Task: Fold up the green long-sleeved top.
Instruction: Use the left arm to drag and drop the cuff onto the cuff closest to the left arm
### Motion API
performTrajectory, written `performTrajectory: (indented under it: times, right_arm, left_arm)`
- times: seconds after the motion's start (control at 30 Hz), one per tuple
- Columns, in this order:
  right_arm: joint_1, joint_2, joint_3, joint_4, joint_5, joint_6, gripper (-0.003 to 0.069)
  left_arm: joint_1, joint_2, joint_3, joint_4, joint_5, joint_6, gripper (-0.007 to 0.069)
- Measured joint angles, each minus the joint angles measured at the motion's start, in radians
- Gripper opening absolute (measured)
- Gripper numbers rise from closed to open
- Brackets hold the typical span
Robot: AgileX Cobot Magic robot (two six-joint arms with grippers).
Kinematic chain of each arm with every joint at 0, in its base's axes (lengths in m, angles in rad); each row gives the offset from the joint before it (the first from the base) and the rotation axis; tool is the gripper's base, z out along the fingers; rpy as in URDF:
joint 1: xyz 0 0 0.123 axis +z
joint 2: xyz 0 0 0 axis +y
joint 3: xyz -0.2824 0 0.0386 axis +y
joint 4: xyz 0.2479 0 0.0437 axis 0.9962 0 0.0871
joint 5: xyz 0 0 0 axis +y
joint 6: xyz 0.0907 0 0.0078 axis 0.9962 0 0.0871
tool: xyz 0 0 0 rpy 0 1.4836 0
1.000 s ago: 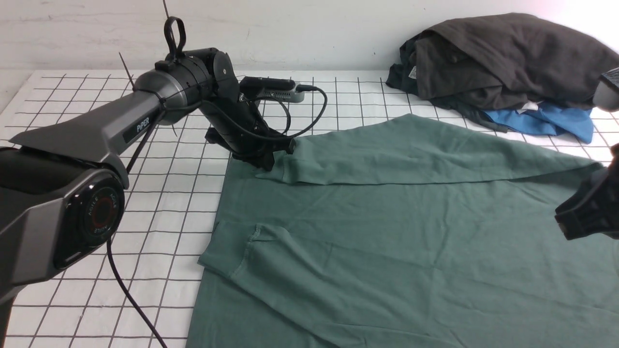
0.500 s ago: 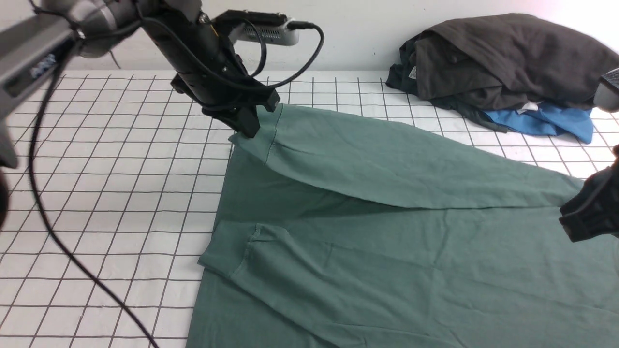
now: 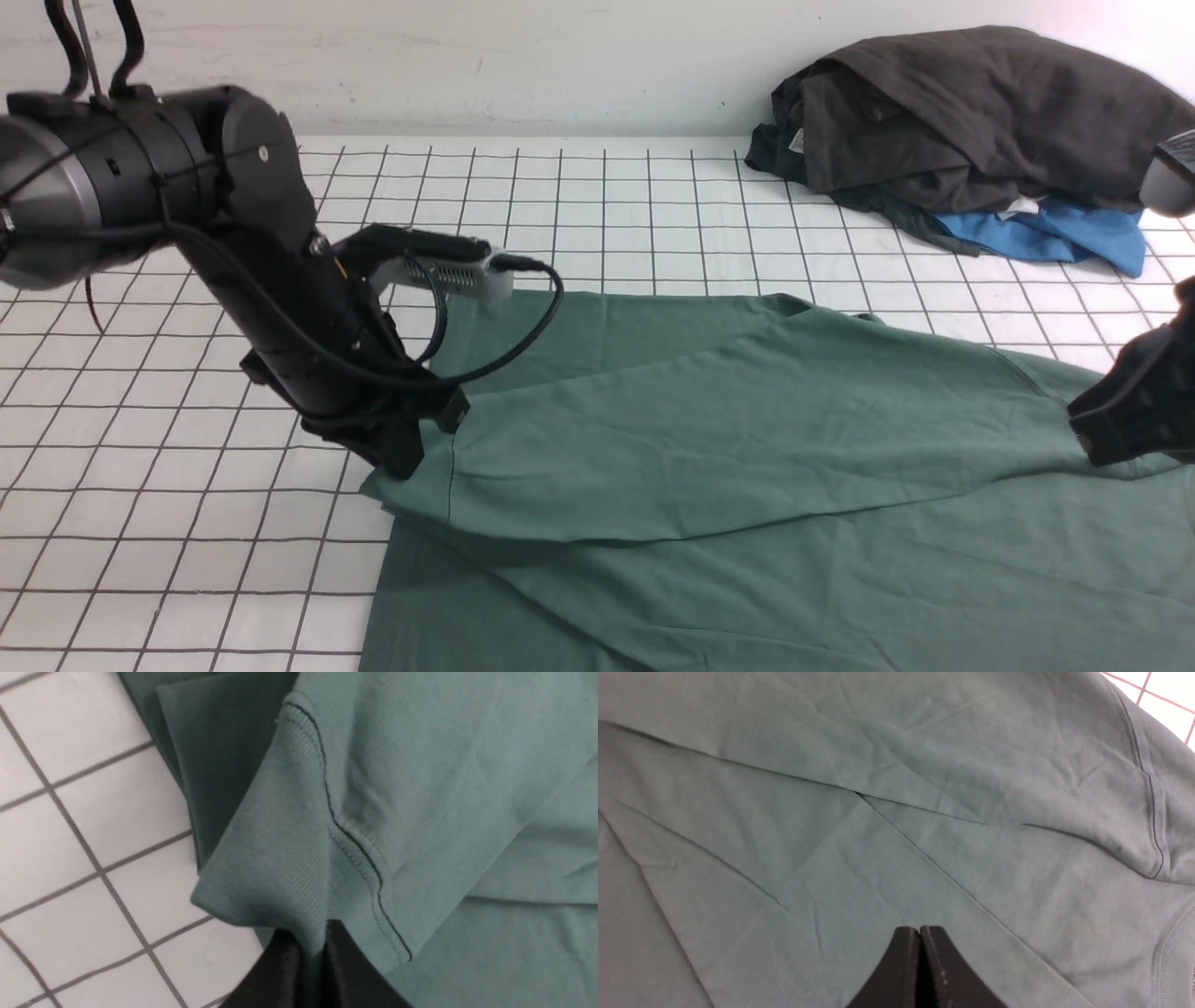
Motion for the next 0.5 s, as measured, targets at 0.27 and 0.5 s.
performTrajectory:
  times: [0.27,0.5]
  right_arm:
    - [0.013,0.000,-0.004,0.031,0.098,-0.017,-0.0014]
    - [0.180,-0.011,-0.002,0.041,0.133,-0.029,-0.0014]
  left_arm:
    - [0.000,0.000,0.063,0.003,-0.053,0.001,0.0244]
    - [-0.056,-0.063,0.063,0.010,0.060,0.018,0.0476]
